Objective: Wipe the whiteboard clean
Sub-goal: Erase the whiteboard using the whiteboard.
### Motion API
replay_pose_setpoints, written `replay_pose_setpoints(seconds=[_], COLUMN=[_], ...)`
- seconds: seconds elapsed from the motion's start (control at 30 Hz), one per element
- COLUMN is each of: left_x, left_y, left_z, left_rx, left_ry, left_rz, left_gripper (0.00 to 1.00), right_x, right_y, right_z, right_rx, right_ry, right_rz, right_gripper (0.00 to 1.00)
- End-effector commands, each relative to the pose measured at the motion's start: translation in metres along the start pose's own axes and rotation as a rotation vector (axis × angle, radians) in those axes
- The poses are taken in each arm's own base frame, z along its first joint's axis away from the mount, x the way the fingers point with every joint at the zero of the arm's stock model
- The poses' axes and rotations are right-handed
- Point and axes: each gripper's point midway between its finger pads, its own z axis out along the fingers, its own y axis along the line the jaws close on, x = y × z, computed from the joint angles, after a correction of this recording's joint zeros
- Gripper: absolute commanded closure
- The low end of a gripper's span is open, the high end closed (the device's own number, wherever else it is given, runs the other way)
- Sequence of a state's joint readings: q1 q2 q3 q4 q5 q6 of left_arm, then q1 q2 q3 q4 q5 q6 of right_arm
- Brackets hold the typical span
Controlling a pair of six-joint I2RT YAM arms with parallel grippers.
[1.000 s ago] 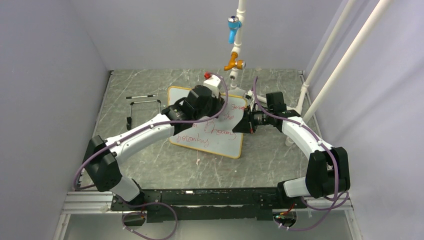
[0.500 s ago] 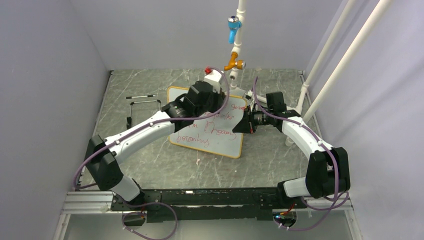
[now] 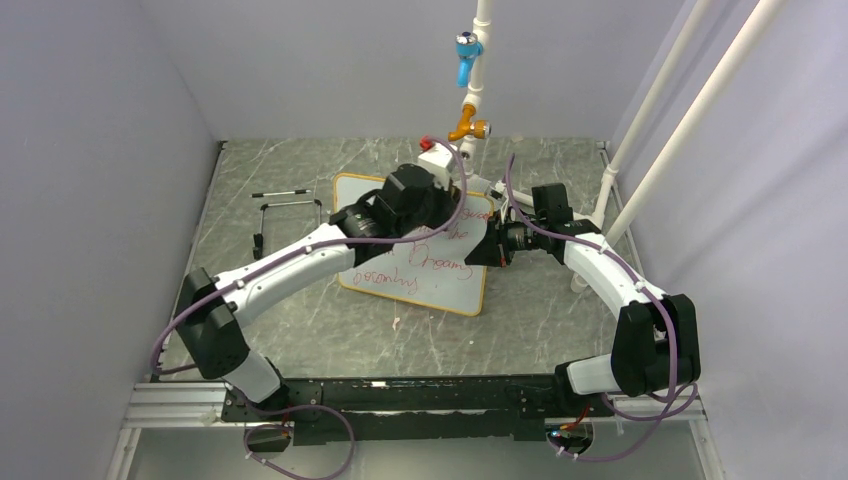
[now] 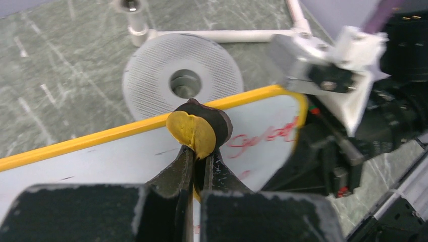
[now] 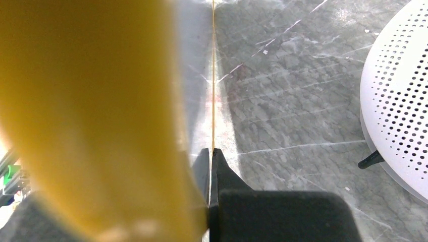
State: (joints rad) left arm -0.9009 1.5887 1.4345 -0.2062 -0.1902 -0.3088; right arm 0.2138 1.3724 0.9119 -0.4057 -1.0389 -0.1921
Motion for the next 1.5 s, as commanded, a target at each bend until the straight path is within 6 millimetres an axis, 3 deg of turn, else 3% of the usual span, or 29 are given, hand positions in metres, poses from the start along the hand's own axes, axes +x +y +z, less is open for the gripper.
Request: replay_pose_setpoints(seconds=[0.0,0.17,0.43,0.53,0.63,0.87,1.03,1.17,1.47], left_x=[-0.018,-0.017,-0.001,0.009,0.019,0.006,-0.005,-0.005,0.012], left_y=[0.066,0.054,-0.019,-0.032,-0.024,0.056,0.081,0.071,-0.005], left_z=[-0.017,-0.019,-0.006,0.000,0.004,-0.003,-0.014,-0.013,-0.004], left_rx=[-0.167,-0.123,0.005,0.025,-0.012,-0.167,-0.206,-0.161,-0.013], left_ry=[-0.057,-0.056,-0.035,-0.013,0.012,-0.015,-0.033,-0.033,-0.011], left_rz=[-0.025,-0.035,-0.013,-0.010,0.007,-0.031,-0.038,-0.061,-0.058], left_gripper=[1.00,1.00,1.00,1.00,1.00,1.00,1.00,1.00,1.00], right_x=[-0.017,-0.017,-0.016,-0.016,-0.016,-0.017,-0.017,-0.016,-0.016], right_y=[0.014,0.013,0.012,0.012,0.013,0.014,0.013,0.012,0.011], right_z=[-0.003,-0.002,-0.002,-0.002,-0.002,-0.003,-0.003,-0.002,-0.002], right_rx=[-0.022,-0.019,-0.019,-0.018,-0.021,-0.021,-0.020,-0.020,-0.018], right_ry=[-0.026,-0.025,-0.024,-0.024,-0.024,-0.027,-0.026,-0.024,-0.022], right_rz=[-0.167,-0.165,-0.163,-0.163,-0.163,-0.169,-0.167,-0.164,-0.161], right_gripper=[1.00,1.00,1.00,1.00,1.00,1.00,1.00,1.00,1.00])
